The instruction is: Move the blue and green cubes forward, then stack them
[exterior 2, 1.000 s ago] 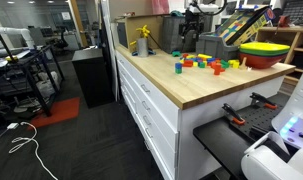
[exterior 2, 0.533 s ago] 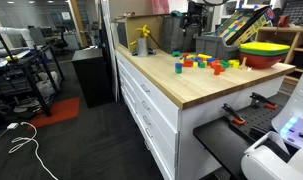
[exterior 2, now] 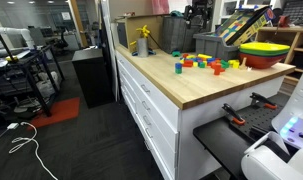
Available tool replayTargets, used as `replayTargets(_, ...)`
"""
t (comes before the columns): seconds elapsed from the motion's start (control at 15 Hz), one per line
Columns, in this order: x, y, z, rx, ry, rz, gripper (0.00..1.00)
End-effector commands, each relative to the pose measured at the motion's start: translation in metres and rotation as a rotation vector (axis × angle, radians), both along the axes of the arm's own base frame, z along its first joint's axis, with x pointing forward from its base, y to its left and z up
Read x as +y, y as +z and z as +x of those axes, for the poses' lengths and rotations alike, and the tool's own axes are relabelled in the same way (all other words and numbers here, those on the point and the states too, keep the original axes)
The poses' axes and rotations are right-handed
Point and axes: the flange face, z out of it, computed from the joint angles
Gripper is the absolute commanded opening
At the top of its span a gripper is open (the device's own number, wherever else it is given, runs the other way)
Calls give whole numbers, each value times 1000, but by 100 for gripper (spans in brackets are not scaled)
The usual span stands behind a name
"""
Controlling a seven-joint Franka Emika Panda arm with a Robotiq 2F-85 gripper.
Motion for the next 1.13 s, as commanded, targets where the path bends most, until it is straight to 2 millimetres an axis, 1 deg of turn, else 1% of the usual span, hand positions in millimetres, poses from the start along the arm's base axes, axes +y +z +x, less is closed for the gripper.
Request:
replayTargets(0.0, 1, 18, -28, -2, 30, 15, 100)
replayTargets(0.33, 10, 34, -49, -19, 43, 15, 100)
replayTargets(0.6, 20, 39, -62, -21, 35, 23, 100)
replayTargets(0.67, 17, 35, -48, -28, 38, 4, 100)
replayTargets(0.8, 20, 37, -53, -29, 43, 6, 100)
replayTargets(1.07, 20, 36, -55, -27, 44, 6, 100)
